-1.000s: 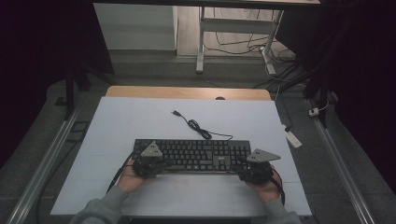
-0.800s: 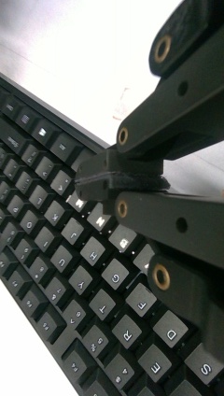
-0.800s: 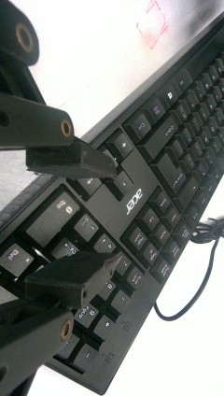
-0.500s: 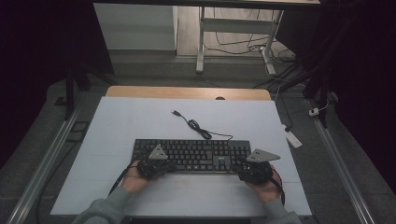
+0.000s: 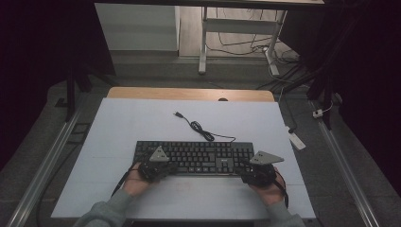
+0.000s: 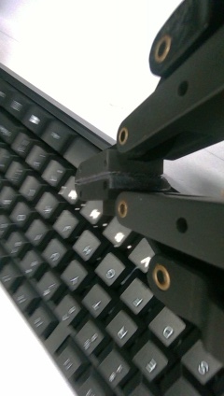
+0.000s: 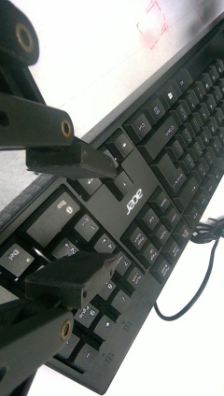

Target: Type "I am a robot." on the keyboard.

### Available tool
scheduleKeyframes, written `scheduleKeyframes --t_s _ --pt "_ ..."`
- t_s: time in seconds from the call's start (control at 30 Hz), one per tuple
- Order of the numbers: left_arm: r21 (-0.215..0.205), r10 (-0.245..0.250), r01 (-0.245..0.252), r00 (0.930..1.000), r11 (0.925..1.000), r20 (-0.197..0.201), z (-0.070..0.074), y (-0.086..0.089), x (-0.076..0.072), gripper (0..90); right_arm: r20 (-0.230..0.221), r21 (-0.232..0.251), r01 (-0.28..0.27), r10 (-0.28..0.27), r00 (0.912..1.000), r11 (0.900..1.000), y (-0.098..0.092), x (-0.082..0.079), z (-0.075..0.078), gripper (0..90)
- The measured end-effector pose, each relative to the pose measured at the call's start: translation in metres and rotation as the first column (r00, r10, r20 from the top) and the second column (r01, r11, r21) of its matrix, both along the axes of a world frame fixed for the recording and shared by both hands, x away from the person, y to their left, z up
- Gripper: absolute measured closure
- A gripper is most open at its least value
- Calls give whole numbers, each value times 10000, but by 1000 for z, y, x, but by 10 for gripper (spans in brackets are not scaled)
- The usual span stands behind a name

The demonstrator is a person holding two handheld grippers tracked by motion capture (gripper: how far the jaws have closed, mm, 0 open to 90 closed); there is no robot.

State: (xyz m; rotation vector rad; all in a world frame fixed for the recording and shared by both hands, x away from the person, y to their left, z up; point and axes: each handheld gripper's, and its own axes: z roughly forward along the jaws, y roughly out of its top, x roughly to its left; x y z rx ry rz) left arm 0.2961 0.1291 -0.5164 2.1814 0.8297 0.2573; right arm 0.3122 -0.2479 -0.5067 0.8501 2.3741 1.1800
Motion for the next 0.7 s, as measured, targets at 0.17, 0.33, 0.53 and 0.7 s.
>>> scheduleKeyframes --t_s 0.17,0.33,0.53,0.7 --pt "-989 245 -224 9995 9948 202 12 13 -2 765 8 6 30 -30 10000 10000 -2 0 1 514" --pt "-1307 667 -620 9973 9895 315 17 22 -2 566 35 40 20 -20 10000 10000 -2 0 2 514" --pt "-1261 1020 -981 9945 9872 248 19 29 -1 419 40 67 41 -41 10000 10000 -2 0 1 514" --pt "-1173 1240 -1216 9922 9856 132 20 32 1 350 40 64 31 -31 10000 10000 -2 0 1 513"
